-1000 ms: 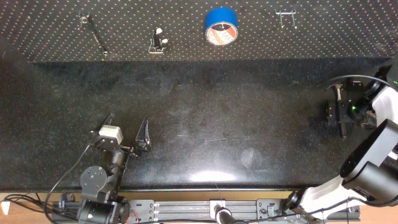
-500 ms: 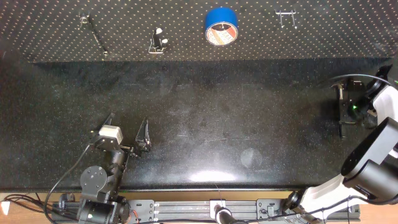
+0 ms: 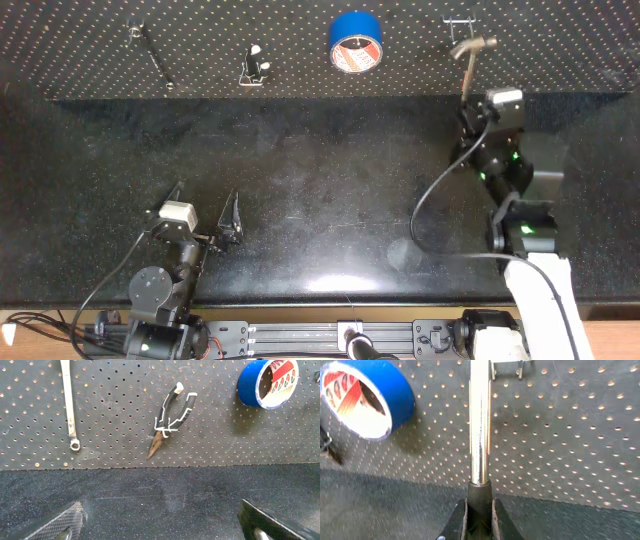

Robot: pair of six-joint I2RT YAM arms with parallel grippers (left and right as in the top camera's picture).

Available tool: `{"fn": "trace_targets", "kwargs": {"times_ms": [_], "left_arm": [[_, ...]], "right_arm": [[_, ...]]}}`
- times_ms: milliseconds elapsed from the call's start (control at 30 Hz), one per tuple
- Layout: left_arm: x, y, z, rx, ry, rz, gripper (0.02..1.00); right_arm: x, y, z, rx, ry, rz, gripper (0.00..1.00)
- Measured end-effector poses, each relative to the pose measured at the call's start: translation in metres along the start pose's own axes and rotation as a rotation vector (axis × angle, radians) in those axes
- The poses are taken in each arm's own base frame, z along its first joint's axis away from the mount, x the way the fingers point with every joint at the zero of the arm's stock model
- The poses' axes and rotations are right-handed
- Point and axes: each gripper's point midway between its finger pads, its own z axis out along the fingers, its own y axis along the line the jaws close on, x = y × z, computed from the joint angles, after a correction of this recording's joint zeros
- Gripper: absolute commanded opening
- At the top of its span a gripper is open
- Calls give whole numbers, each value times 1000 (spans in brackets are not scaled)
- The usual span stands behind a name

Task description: Place Tools Onto Pegboard

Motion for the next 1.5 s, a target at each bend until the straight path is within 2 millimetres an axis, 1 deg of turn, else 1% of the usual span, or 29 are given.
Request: {"fn": "trace_targets", "kwargs": {"times_ms": [33, 100, 133, 233, 400, 500, 533, 567, 800, 833, 867, 900, 933, 967, 1000, 1033, 1167, 1200, 1233, 1333, 1400, 1500], "left_arm": [[0, 0, 0, 0, 0, 0, 1000], [0, 0, 0, 0, 0, 0, 1000], [0, 0, 0, 0, 0, 0, 1000], [0, 0, 0, 0, 0, 0, 1000], [0, 0, 0, 0, 0, 0, 1000], [0, 0, 0, 0, 0, 0, 1000], [0, 0, 0, 0, 0, 0, 1000], [0, 0, 0, 0, 0, 0, 1000], [0, 0, 0, 0, 0, 0, 1000], [0, 0, 0, 0, 0, 0, 1000], [0, 0, 0, 0, 0, 0, 1000], [0, 0, 0, 0, 0, 0, 1000], [0, 0, 0, 0, -1, 0, 1000], [0, 0, 0, 0, 0, 0, 1000], [0, 0, 0, 0, 2, 0, 1000], [0, 0, 0, 0, 0, 0, 1000], [0, 0, 0, 0, 1, 0, 1000], [0, 0, 0, 0, 1, 0, 1000], [0, 0, 0, 0, 1, 0, 1000], [0, 0, 0, 0, 0, 0, 1000], [0, 0, 0, 0, 0, 0, 1000], [0, 0, 0, 0, 0, 0, 1000]], "right_arm": [[3, -1, 7, -2, 3, 31, 75], [18, -6, 17, 7, 52, 85, 75], [22, -8, 22, 8, 69, 94, 75], [8, -12, 37, 7, 42, 98, 77], [4, -17, 53, 7, 45, 102, 77], [9, -20, 63, 8, 67, 111, 77], [10, -21, 67, 7, 71, 112, 603], [10, -21, 68, 8, 71, 112, 976], [10, -22, 68, 9, 72, 116, 974], [10, -20, 63, 8, 68, 115, 976], [10, -18, 54, 10, 52, 110, 976], [13, -12, 37, 9, 34, 104, 976], [11, -5, 13, 6, -14, 89, 976], [13, 1, -5, 3, -53, 76, 974], [26, 7, -26, 2, -85, 66, 976], [46, 15, -53, -2, -127, 53, 976], [72, 28, -94, -8, -205, 28, 976], [78, 31, -102, -8, -200, 30, 976], [75, 32, -105, -11, -222, 22, 976], [84, 31, -103, -9, -193, 32, 976], [94, 29, -99, -7, -178, 36, 976], [94, 29, -99, -7, -179, 36, 976]]}}
